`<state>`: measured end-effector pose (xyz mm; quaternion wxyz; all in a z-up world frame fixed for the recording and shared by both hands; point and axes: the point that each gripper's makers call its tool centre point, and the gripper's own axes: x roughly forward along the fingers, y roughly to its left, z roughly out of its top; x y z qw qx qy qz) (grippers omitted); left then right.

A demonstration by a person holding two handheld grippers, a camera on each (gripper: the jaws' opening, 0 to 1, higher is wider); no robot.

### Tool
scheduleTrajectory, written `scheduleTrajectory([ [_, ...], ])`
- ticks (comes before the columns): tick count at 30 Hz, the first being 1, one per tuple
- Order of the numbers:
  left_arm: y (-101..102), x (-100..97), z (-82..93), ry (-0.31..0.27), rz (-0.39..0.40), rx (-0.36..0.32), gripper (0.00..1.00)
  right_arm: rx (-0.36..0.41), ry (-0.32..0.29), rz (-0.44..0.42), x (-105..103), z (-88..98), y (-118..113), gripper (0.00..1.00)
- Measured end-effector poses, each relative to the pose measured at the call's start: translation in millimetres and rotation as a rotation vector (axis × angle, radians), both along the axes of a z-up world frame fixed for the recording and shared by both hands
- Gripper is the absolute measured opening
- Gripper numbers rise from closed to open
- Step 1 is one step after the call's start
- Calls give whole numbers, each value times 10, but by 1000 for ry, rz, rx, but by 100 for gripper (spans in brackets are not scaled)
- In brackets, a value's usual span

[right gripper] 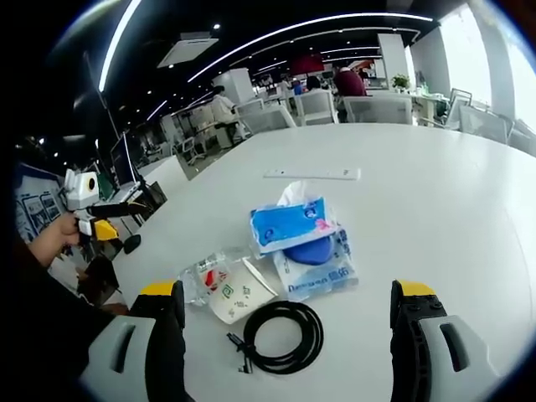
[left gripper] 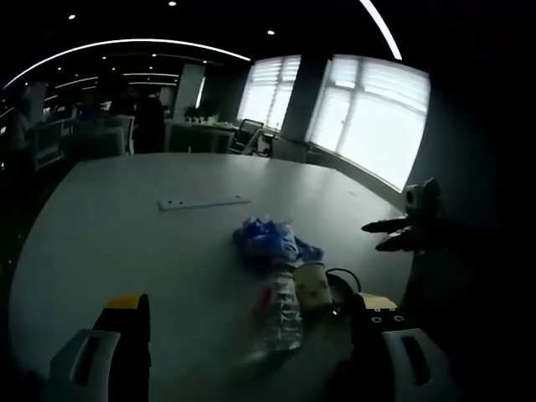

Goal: Arrange the tabletop items into an orderly group along one side of the table until the central work area is clear of visible clutter.

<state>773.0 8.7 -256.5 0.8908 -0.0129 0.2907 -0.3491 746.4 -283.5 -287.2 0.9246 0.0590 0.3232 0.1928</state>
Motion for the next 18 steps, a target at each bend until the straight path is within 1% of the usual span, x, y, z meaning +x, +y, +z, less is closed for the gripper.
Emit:
scheduleTrajectory([
  [4,8,-10,-26,1,0,7,99,2,-2,2,8,-34,2,100],
  [18,23,4,-2,-8,20,-1,99,2,0,18,-15,-70,18,100],
])
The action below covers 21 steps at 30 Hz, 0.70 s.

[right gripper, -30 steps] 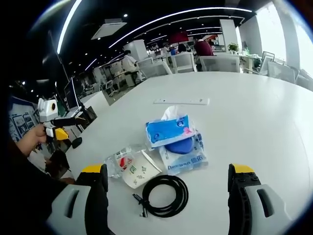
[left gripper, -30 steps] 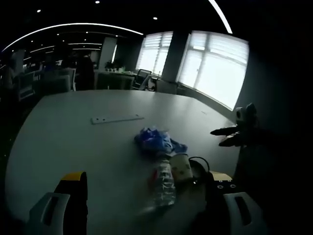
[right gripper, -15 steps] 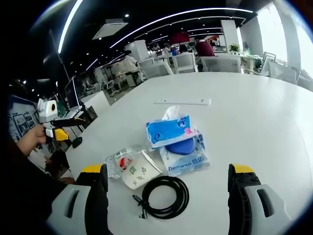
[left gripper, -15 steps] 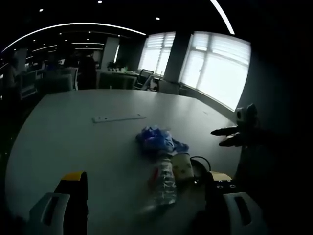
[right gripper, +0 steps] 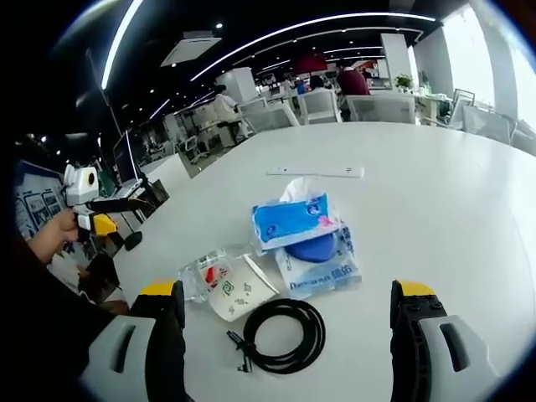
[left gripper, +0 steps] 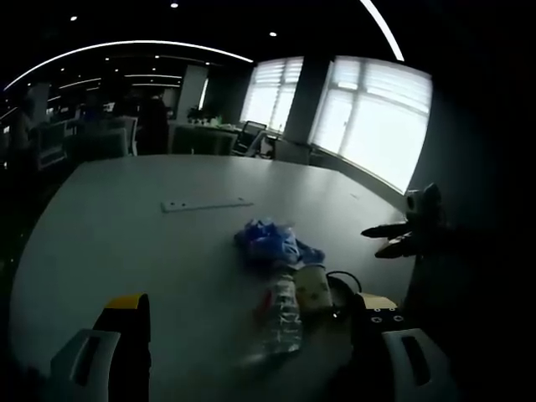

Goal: Arrange the tabletop items into an orderly group along one side of the table until the central work area is clear of visible clutter.

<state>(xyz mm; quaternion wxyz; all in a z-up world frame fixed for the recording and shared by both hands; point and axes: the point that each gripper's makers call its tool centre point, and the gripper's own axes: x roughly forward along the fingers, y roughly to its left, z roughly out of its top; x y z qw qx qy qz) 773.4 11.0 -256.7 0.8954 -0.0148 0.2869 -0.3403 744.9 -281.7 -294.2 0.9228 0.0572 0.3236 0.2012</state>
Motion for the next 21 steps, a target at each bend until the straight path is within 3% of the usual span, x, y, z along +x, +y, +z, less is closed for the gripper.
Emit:
scheduleTrajectory([
  [12,-138,-10,30,-3,-1,2,98,15,-34,5,83,186,-33,100],
  [21,-230,9,83,-10,4,1,99,-3,-32,44,145,180,-64,100],
])
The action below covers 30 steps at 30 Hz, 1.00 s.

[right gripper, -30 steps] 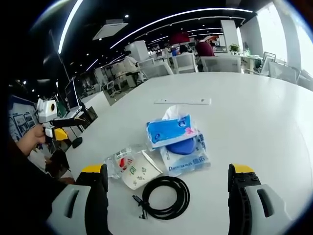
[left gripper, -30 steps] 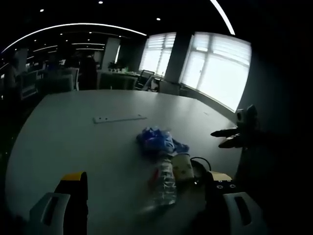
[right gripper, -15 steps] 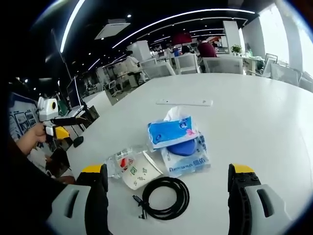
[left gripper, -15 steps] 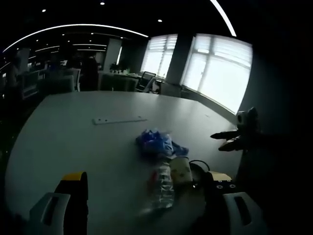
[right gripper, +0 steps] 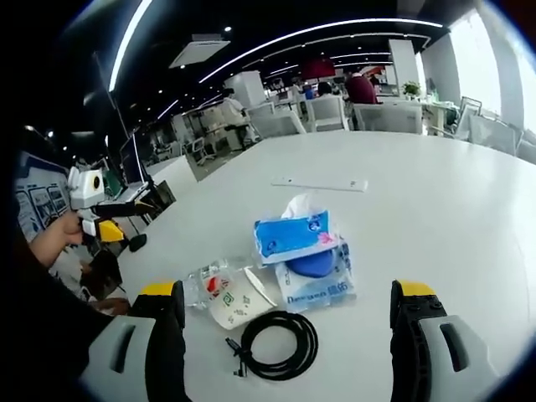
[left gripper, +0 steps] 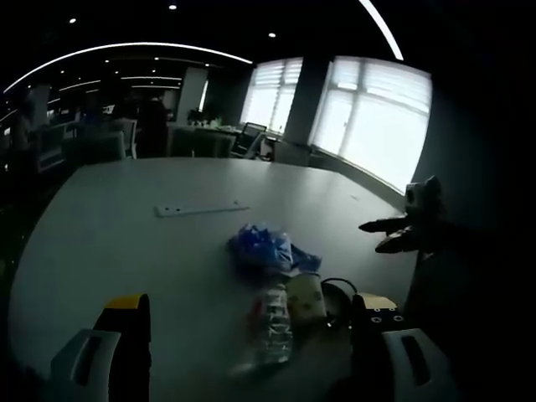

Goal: Arrange the tabletop items into an orderly group along one side of the table until the central work area is clear of visible clutter.

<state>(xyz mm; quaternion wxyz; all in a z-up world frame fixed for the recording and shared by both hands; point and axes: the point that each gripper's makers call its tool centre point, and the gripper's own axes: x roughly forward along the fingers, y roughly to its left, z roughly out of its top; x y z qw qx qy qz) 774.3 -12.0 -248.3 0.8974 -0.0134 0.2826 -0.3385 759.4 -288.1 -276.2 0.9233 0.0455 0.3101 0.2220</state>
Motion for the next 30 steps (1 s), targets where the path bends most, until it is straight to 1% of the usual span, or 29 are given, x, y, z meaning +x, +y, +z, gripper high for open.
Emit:
scheduleTrajectory([
  [8,-136,-6,4,-3,-3,1,99,-14,-1,29,59,18,-3,99],
  [10,-158,7,-7,1,12,11,98,-16,-13,42,120,27,12,97],
  [12,-162,10,-9,0,18,15,98,-16,-14,43,128,25,12,95],
  [14,-165,13,-10,-1,24,18,96,-16,-14,44,137,23,12,94],
  [15,-209,0,-49,13,38,25,95,-29,-18,56,189,-12,13,93],
  [19,-229,24,-71,24,65,12,93,-32,-10,74,229,-59,35,92],
  [24,-275,56,-70,24,86,6,92,-36,-10,90,283,-84,35,90],
  [28,-256,121,-82,17,134,20,90,-43,-8,105,358,-91,43,89],
  [30,-276,154,-77,13,153,15,90,-52,-13,115,405,-93,42,88],
])
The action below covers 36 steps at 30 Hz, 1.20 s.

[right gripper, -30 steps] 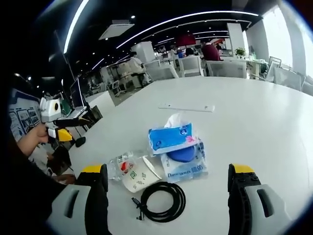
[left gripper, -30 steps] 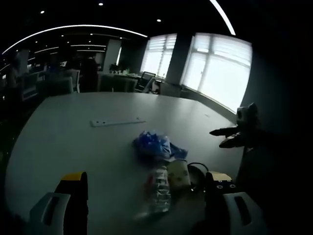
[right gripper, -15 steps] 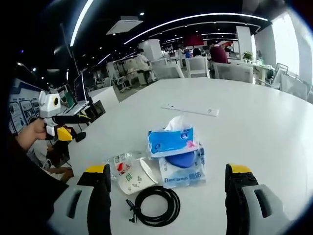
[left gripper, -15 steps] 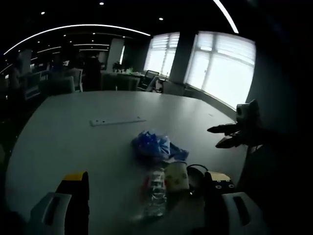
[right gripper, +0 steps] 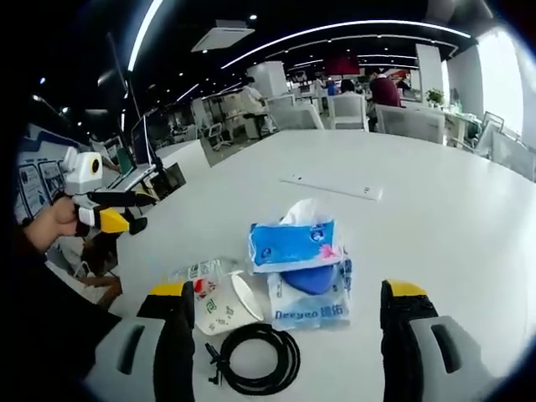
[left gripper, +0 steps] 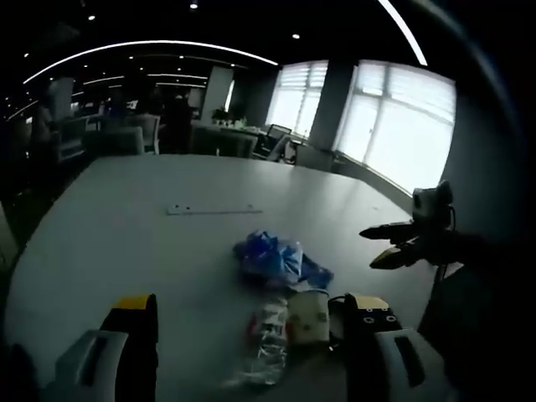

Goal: Arrange the tabletop items into an orderly group along one side of the table until the central work area is clear of visible clutter.

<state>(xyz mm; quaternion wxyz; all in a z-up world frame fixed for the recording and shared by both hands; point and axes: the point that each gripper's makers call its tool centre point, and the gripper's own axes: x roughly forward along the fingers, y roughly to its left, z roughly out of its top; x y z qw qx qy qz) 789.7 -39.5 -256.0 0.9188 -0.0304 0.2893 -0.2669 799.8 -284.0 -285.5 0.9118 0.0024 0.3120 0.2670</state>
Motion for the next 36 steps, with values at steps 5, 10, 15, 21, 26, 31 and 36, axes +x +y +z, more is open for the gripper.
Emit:
scheduleTrajectory([
  [5,-71,23,-22,9,5,3,88,-22,-1,33,136,-33,10,86],
  [10,-199,57,-32,19,-3,-4,84,-29,1,52,253,-48,31,82],
  [15,-292,90,-39,27,-4,-9,82,-39,1,64,340,-70,31,78],
  [21,-385,106,-84,50,-17,1,76,-56,5,78,403,-88,45,75],
  [26,-445,145,-111,63,-9,-3,72,-69,4,95,466,-86,54,72],
  [31,-547,200,-127,69,-10,-9,68,-86,5,122,542,-108,76,70],
  [36,-682,240,-166,77,-21,-12,66,-102,9,149,620,-140,99,66],
])
